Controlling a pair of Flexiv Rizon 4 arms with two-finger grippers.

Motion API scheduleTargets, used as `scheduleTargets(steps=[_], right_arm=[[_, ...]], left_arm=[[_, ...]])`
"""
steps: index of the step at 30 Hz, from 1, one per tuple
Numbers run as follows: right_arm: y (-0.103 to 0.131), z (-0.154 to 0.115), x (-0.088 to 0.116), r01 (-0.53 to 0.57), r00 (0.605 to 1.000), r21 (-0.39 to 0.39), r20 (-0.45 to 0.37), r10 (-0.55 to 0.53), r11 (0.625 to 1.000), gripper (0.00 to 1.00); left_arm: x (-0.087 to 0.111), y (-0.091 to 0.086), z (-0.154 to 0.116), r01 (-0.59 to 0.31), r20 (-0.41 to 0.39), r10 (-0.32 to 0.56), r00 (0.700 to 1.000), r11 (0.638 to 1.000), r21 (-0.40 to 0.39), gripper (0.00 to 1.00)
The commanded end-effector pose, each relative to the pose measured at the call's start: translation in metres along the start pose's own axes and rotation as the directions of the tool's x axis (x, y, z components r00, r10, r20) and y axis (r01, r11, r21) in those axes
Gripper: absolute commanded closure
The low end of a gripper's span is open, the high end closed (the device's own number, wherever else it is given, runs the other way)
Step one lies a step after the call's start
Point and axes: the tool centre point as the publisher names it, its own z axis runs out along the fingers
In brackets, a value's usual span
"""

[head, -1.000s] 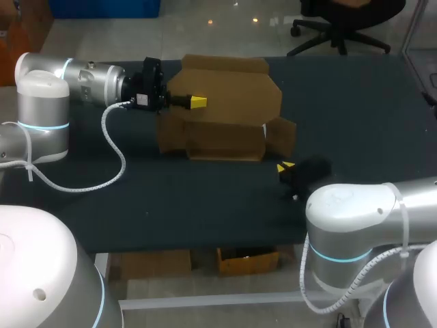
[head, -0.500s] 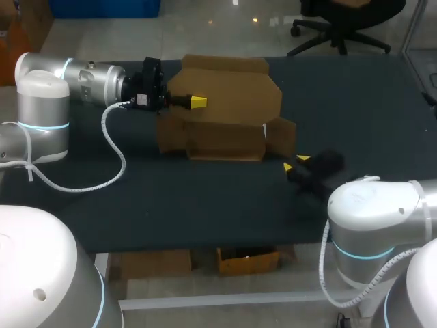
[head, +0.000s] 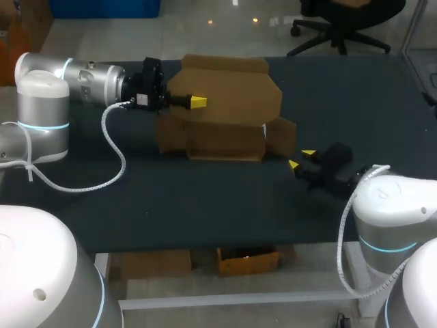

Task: Assemble the packaging by folding the flat box into shape, placing the metal phone stand inside, and closing the box properly

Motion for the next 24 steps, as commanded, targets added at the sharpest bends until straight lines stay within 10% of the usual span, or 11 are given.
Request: scheduleTargets(steps=[1, 24], right_arm=[[-0.002, 0.007, -0.011, 0.012, 0.981, 0.006, -0.193, -0.011, 1.0, 0.55], [0.001, 0.044, -0.049, 0.023, 0.972, 0.0, -0.234, -0.023, 1.0, 0.47]], left_arm=[[-0.001, 0.004, -0.001, 0.0, -0.001, 0.0, 1.0, 1.0, -0.002, 1.0], [-0.001, 0.004, -0.001, 0.0, -0.001, 0.0, 1.0, 1.0, -0.002, 1.0]])
